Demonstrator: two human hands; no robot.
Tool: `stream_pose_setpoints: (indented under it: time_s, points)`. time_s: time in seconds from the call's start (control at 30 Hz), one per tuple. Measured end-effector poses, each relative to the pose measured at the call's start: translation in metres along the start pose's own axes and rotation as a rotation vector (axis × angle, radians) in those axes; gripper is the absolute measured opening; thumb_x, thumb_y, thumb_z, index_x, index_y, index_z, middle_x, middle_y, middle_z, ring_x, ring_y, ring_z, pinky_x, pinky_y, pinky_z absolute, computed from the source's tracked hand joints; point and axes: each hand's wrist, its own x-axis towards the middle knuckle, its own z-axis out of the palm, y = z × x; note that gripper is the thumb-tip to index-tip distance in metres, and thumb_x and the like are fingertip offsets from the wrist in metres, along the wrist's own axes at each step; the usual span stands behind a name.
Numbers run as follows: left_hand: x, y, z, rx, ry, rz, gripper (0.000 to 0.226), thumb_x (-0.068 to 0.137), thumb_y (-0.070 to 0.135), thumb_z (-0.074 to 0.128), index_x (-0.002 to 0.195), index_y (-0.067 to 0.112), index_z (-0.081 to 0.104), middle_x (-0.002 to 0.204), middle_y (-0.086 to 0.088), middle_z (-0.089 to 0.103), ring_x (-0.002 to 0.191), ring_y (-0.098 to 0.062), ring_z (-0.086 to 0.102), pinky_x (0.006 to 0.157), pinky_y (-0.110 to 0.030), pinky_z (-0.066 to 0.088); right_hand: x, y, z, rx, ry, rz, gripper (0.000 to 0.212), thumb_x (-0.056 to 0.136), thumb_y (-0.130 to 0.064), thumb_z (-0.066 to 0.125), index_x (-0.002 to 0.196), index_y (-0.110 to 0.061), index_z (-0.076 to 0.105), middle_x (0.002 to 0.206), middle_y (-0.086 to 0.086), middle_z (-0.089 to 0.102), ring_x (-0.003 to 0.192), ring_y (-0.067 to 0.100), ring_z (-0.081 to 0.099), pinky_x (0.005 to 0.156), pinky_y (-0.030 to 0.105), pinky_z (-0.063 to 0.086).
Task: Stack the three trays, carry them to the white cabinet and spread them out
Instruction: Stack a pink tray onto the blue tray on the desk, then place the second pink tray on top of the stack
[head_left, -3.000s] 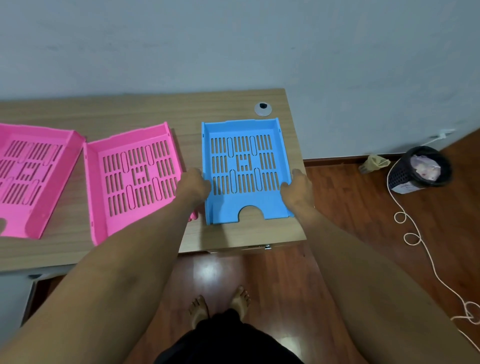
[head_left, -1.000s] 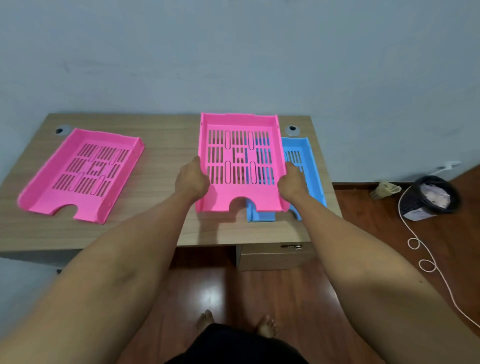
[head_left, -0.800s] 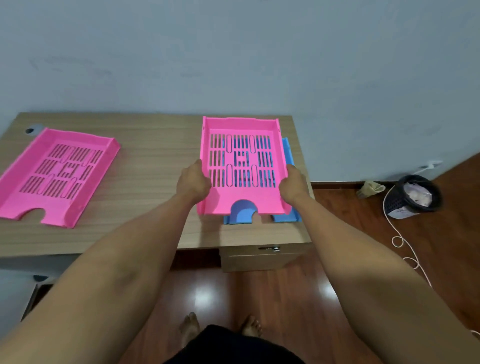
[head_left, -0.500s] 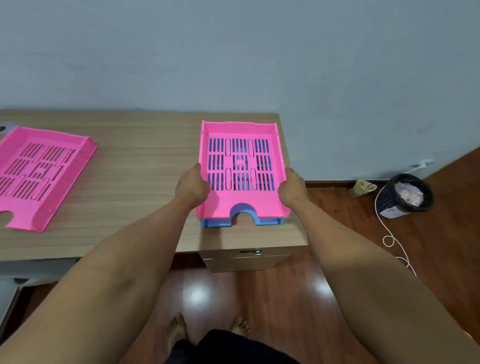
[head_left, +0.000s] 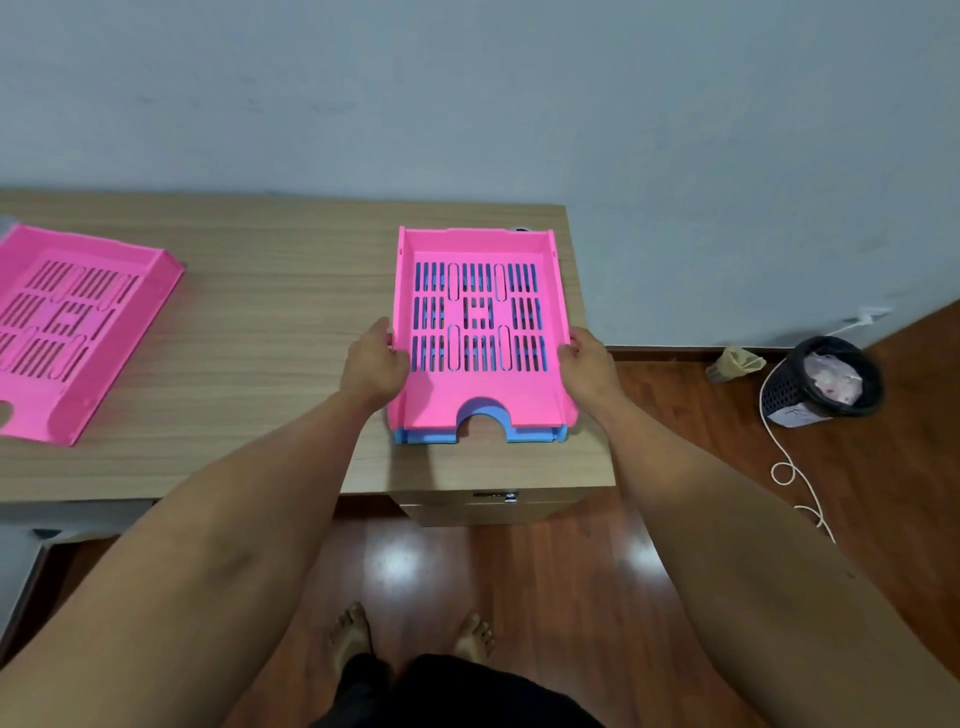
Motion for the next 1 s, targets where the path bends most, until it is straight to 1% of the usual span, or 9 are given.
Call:
stream_pose_setpoints:
  time_s: [0.07,0.13,0.27,0.6,0.7,0.83,0.87,0.93,1.0]
  points:
    - [0.0,-0.006,-0.003,-0.097,-0.028,-0.084,0.052,0.099,0.024,0.05,0.147,0.002,0.047,0.137,-0.014,0.063,0.118,-0.037,0.063,0.104,-0.047,0.052,0.005,0.005,0.002,0.059,-0.04,0.07,0.033,0.108,-0.025,0.035,0.124,-0.01,0.06,0.114,0.01,0.067,0.089,0.019,0.065,0.066,0.022,0.048]
    - [-0.003,-0.011,-0.001,-0.218,-0.077,-0.151,0.05,0.104,0.029,0.045,0.145,0.001,0.051,0.136,-0.017,0.061,0.121,-0.041,0.06,0.107,-0.057,0.051,0.006,0.008,0.006,0.137,-0.085,0.154,0.035,0.109,-0.027,0.032,0.113,-0.009,0.06,0.108,0.011,0.067,0.087,0.019,0.065,0.065,0.024,0.046]
    - [-0.009,-0.01,0.004,-0.326,-0.109,-0.192,0.042,0.113,0.026,0.036,0.143,0.002,0.054,0.127,-0.013,0.057,0.11,-0.037,0.056,0.09,-0.048,0.05,0.005,0.014,0.011,0.239,-0.107,0.199,0.031,0.111,-0.03,0.031,0.115,-0.014,0.057,0.092,0.002,0.066,0.077,0.01,0.063,0.061,0.022,0.046]
    - [-0.005,-0.008,0.005,-0.335,-0.149,-0.184,0.042,0.114,0.026,0.031,0.14,0.001,0.052,0.126,-0.015,0.056,0.11,-0.038,0.055,0.09,-0.051,0.051,0.012,0.017,0.015,0.171,-0.114,0.196,0.04,0.11,-0.033,0.029,0.113,-0.008,0.059,0.096,0.008,0.066,0.076,0.014,0.063,0.065,0.023,0.049]
    - [-0.004,-0.007,0.001,-0.325,-0.152,-0.188,0.042,0.114,0.026,0.032,0.138,-0.001,0.052,0.126,-0.018,0.058,0.108,-0.038,0.056,0.087,-0.048,0.05,0.011,0.014,0.012,0.143,-0.051,0.185,0.041,0.109,-0.037,0.032,0.109,-0.006,0.06,0.086,0.002,0.063,0.076,0.015,0.062,0.06,0.022,0.044]
    - [-0.003,0.002,-0.012,-0.284,-0.083,-0.143,0.034,0.112,0.023,0.038,0.112,0.002,0.064,0.09,-0.004,0.064,0.079,-0.024,0.057,0.065,-0.029,0.051,0.009,-0.006,0.007,-0.083,0.116,0.024,0.038,0.107,-0.041,0.033,0.101,-0.01,0.054,0.089,0.007,0.064,0.077,0.02,0.066,0.063,0.029,0.051]
    - [-0.001,0.003,-0.017,-0.268,-0.064,-0.125,0.033,0.111,0.022,0.041,0.113,-0.001,0.065,0.094,-0.007,0.068,0.085,-0.027,0.06,0.071,-0.034,0.056,0.011,-0.013,0.006,-0.135,0.14,-0.042,0.037,0.106,-0.041,0.034,0.104,-0.011,0.056,0.099,0.011,0.067,0.084,0.027,0.068,0.071,0.035,0.055]
    - [0.003,0.004,-0.03,-0.228,0.002,-0.115,0.041,0.107,0.022,0.052,0.137,-0.003,0.06,0.133,-0.017,0.067,0.121,-0.032,0.062,0.108,-0.043,0.051,0.014,-0.029,0.008,-0.197,0.156,-0.146,0.038,0.104,-0.034,0.04,0.122,-0.008,0.06,0.12,0.017,0.066,0.105,0.035,0.066,0.089,0.047,0.056]
    - [0.001,0.004,-0.046,-0.188,0.06,-0.136,0.054,0.102,0.024,0.06,0.149,0.0,0.05,0.149,-0.018,0.058,0.137,-0.031,0.055,0.119,-0.038,0.041,0.018,-0.05,0.015,-0.239,0.127,-0.224,0.039,0.101,-0.029,0.044,0.13,-0.007,0.059,0.131,0.018,0.063,0.117,0.036,0.062,0.097,0.048,0.052]
